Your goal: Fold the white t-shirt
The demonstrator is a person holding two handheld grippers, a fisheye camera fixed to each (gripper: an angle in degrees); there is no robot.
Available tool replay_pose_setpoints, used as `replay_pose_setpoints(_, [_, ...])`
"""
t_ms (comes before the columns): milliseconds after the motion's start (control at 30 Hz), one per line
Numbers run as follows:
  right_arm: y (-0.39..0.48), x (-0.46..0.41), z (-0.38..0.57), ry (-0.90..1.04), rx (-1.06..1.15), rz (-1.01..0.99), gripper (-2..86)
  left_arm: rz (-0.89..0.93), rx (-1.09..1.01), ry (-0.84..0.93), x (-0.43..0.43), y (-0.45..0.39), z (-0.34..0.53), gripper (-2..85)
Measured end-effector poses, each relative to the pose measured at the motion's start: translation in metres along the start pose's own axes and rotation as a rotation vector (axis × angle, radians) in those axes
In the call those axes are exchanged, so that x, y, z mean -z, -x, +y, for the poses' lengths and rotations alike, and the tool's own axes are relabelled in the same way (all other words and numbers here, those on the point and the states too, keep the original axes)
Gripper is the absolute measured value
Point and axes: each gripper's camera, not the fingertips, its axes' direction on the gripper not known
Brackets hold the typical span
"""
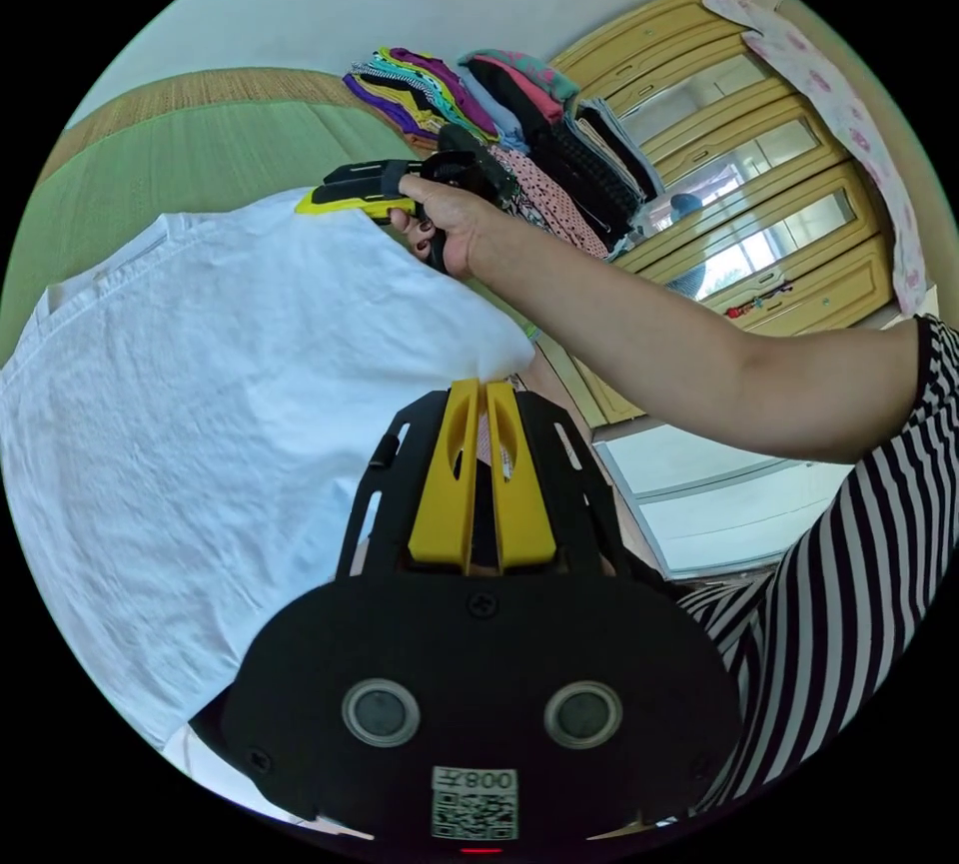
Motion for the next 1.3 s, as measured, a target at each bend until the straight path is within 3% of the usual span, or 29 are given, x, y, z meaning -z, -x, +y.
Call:
replay_pose_setpoints(267, [0.093, -0.008, -0.002, -0.047, 0.079, -0.035, 2.2, 0.033, 0.031, -0.106, 0.079, 0.022, 0.048, 0.9])
replay_pose_setpoints(500, [0.197, -0.044, 0.001, -0.062, 0.175, -0.072, 2.3, 0.041, 0.181, -0.253, 0.172, 0.060, 0.122, 0.9])
replay_pose_setpoints(933, [0.375, -0.197, -0.008, 0.060, 0.288, 0.011, 2.1, 0.011, 0.534, -0.524, 0.304, 0.140, 0.269, 0.8])
replay_pose_setpoints(1300, [0.460, -0.297, -0.027, 0.202, 0.312, 0.159, 2.2, 0.081, 0.711, -0.584, 0.350, 0.194, 0.341, 0.9])
